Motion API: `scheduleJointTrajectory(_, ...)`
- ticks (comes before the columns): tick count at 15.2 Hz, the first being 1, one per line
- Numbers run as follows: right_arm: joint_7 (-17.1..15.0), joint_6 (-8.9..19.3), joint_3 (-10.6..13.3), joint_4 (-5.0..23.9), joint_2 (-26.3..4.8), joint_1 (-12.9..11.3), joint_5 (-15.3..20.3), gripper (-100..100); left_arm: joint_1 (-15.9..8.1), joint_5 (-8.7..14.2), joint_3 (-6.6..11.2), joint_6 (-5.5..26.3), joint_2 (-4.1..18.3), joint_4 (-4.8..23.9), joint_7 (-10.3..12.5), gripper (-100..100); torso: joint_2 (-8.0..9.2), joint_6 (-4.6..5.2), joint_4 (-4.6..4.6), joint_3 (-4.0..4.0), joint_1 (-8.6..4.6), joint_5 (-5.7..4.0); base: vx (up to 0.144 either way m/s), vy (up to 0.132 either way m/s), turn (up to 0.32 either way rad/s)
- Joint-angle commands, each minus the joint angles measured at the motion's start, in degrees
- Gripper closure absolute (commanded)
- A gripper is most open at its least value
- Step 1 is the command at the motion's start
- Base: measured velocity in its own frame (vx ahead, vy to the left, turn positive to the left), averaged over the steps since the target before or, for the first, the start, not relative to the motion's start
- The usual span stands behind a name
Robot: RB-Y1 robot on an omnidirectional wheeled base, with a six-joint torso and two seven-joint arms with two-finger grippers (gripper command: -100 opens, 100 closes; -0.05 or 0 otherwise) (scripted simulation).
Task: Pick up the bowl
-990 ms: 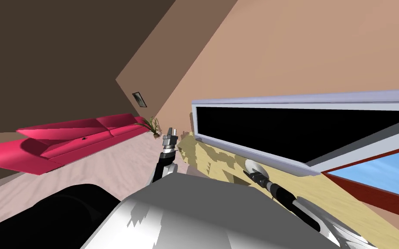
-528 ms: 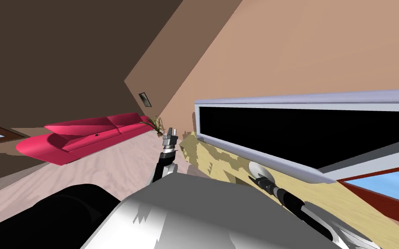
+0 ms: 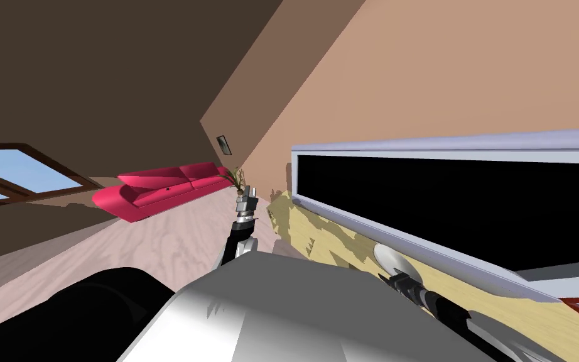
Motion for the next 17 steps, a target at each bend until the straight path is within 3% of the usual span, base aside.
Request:
scheduleJointTrajectory(1,0.43,0.07,0.97,2.52,-0.57,-0.24,0.86,-100,0.00,0.00,0.00,0.00,0.00,0.00,0.00,0,0.00,0.00,0.00,0.00,0.00,0.00,-0.002,0.038,0.175)
scheduleJointTrajectory(2,0.92,0.13,2.23,4.02,-1.28,-0.51,2.03,-100,0.00,0.00,0.00,0.00,0.00,0.00,0.00,0,0.01,0.00,0.00,0.01,0.00,0.01,0.000,0.049,0.212)
scheduleJointTrajectory(3,0.92,0.13,2.23,4.06,-1.28,-0.51,2.03,-100,0.00,0.00,0.00,0.00,0.00,0.00,0.00,0,0.02,-0.01,0.01,0.01,0.03,0.02,0.007,0.051,0.191)
scheduleJointTrajectory(7,1.83,0.20,4.67,9.88,-2.43,-0.92,4.18,-100,0.00,0.00,0.00,0.00,0.00,0.00,0.00,0,-0.01,0.01,0.00,0.00,0.03,0.02,0.012,0.049,0.153)
scheduleJointTrajectory(8,1.83,0.20,4.67,10.23,-2.43,-0.92,4.18,-100,0.00,0.00,0.00,0.00,0.00,0.00,0.00,0,-0.03,-0.01,0.00,-0.02,0.10,0.03,0.030,0.078,0.170)
scheduleJointTrajectory(9,2.24,0.22,5.82,12.76,-2.88,-1.09,5.17,-100,0.00,0.00,0.00,0.00,0.00,0.00,0.00,0,-0.07,0.00,-0.01,-0.04,0.14,0.03,0.029,0.076,0.178)
scheduleJointTrajectory(11,2.24,0.22,5.82,12.84,-2.88,-1.09,5.17,-100,0.00,0.00,0.00,0.00,0.00,0.00,0.00,0,-0.07,0.02,-0.02,-0.04,0.12,0.04,0.021,0.046,0.091)
scheduleJointTrajectory(12,2.62,0.23,6.90,15.00,-3.26,-1.22,6.08,-100,0.01,0.00,0.00,0.00,0.00,0.00,0.00,0,-0.04,0.04,-0.01,-0.02,0.06,0.04,0.009,0.035,0.160)
scheduleJointTrajectory(13,2.62,0.23,6.90,15.00,-3.26,-1.22,6.08,-100,0.00,0.00,0.00,0.00,0.00,0.00,0.00,0,-0.01,0.00,0.00,0.00,0.04,0.02,0.014,0.034,0.127)
scheduleJointTrajectory(17,3.53,0.22,9.65,20.27,-4.01,-1.48,8.33,-100,0.00,0.00,0.00,0.00,0.00,0.00,0.00,0,-0.07,0.00,-0.01,-0.04,0.09,0.02,0.030,0.059,0.169)
